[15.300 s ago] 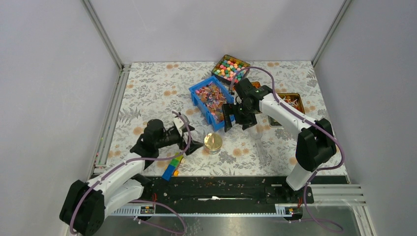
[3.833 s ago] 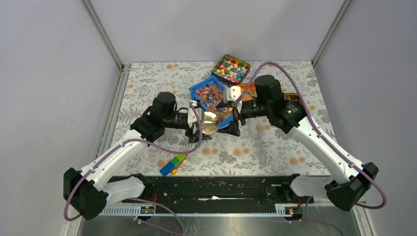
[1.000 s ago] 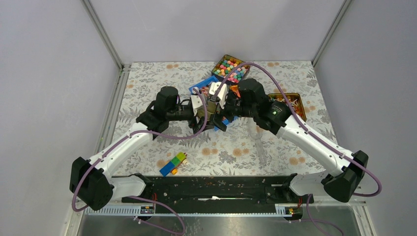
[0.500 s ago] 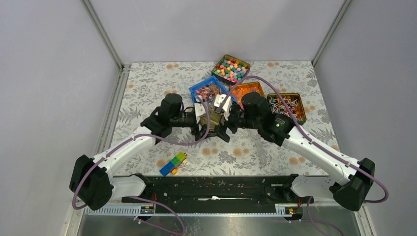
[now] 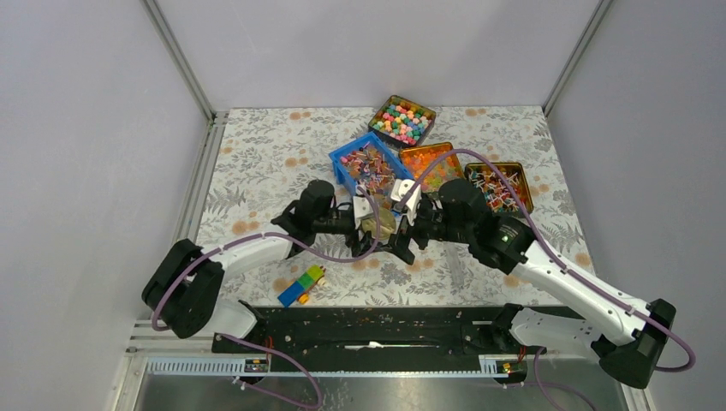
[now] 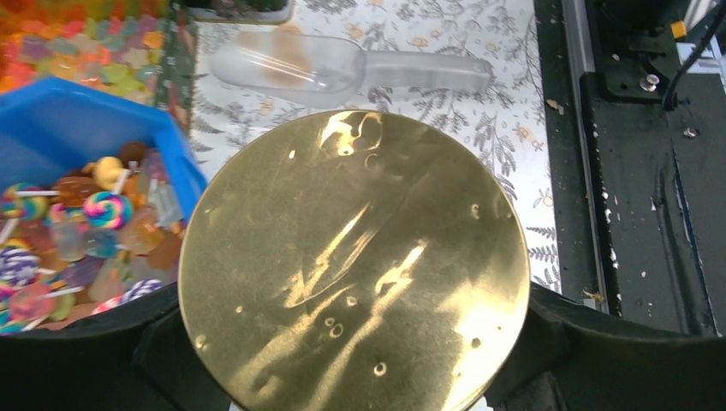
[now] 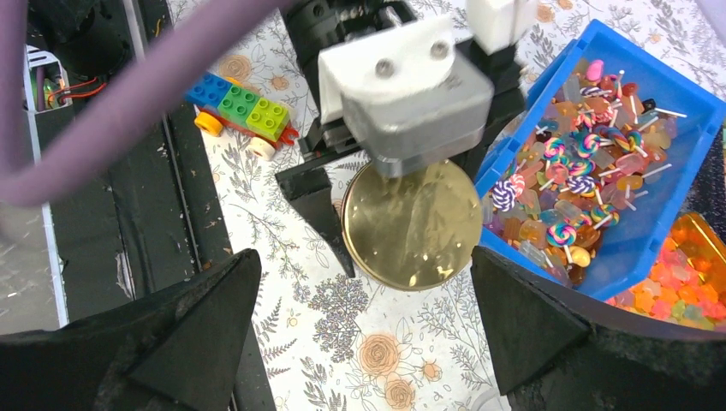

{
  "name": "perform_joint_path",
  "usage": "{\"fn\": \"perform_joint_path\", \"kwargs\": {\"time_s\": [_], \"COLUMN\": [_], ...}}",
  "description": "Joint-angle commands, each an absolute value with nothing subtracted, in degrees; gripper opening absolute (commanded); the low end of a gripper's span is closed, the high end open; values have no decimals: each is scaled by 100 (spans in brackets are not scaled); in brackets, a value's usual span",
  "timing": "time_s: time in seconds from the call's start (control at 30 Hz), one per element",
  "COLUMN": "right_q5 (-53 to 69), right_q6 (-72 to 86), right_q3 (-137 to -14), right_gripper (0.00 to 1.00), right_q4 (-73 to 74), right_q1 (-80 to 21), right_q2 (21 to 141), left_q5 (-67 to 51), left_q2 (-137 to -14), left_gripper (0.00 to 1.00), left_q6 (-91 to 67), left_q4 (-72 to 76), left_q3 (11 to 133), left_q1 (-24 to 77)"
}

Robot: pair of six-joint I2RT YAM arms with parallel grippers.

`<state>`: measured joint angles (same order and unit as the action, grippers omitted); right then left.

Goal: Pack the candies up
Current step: Place the packing bottle at the center of the board.

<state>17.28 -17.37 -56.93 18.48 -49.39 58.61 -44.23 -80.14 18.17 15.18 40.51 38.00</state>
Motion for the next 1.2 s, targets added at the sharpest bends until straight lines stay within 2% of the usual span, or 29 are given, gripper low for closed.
{"fn": "perform_joint_path", "kwargs": {"time_s": [0.0, 0.23, 0.57, 0.73, 0.87, 0.9, 0.93, 1.17], "right_q5": [1396, 1161, 1029, 1015, 1081, 1087, 1097, 1111], "right_q6": [-1610, -1569, -1433, -1432, -1458, -1467, -1475, -1547], "right_q3": [-5606, -5538, -5476, -5494, -5518, -5527, -5536, -5572], "right_gripper": [100, 100, 100, 100, 100, 100, 100, 100], "right_q4": [2010, 2238, 2338, 2346, 2340, 2346, 2345, 2339], "right_q1": [-4988, -4992, -4992, -4992, -4992, -4992, -4992, -4992], "right_q2": [5563, 5300, 5149, 5177, 5236, 5253, 5268, 5355], "left_q5": [-4591, -4298, -3837, -3712, -3645, -3632, -3618, -3604], "left_q2": [-8239, -8853, -9449, -9486, -9469, -9458, -9451, -9329], "left_gripper": [38, 43, 46, 58, 72, 94, 98, 99], "left_q6": [1837, 1833, 1752, 1686, 1653, 1652, 1652, 1700], "left_q4": [2693, 3255, 3480, 3485, 3507, 3507, 3507, 3423], "left_q3": [3901, 3575, 3450, 3356, 3285, 3273, 3261, 3189], "left_q1": [3954, 4060, 4145, 4169, 4176, 4179, 4183, 4176]}}
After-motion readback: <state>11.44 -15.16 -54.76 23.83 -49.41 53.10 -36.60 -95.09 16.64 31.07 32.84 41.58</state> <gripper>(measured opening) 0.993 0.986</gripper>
